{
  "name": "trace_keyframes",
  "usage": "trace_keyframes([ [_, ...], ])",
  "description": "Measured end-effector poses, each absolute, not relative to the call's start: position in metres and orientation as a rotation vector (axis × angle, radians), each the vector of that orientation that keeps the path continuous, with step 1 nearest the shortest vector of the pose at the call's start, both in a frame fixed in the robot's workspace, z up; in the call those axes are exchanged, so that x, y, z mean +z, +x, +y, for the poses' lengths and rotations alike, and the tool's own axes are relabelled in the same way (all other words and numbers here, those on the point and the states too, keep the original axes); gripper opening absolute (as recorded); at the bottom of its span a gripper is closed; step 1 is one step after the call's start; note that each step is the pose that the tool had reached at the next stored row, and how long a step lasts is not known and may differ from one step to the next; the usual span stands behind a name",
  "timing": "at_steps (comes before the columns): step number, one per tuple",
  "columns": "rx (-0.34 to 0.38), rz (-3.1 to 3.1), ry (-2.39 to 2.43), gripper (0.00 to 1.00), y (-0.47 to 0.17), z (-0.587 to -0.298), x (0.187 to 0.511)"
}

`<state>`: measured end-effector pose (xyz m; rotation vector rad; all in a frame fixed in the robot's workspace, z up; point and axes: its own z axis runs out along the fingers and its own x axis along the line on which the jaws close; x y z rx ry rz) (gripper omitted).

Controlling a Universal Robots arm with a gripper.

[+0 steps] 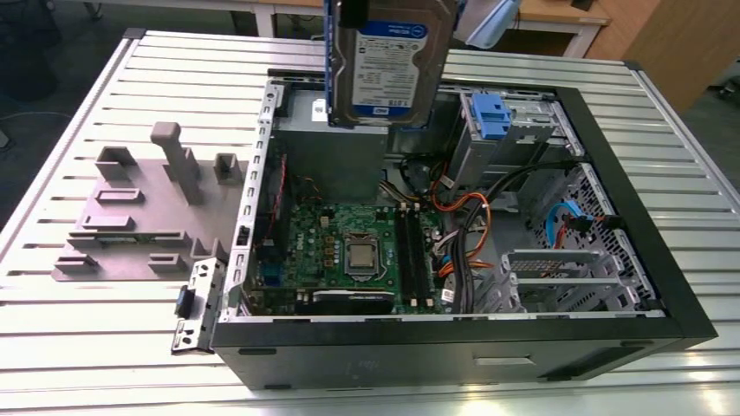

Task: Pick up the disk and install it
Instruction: 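Pick up the disk, then insert the disk into the insertion slot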

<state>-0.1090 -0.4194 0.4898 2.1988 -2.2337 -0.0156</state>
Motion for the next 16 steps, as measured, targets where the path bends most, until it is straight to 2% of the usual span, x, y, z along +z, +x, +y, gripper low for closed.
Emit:
trace_keyframes([
  [16,-0.014,-2.233,2.198,0.36,-0.075,-0.419,0.489],
])
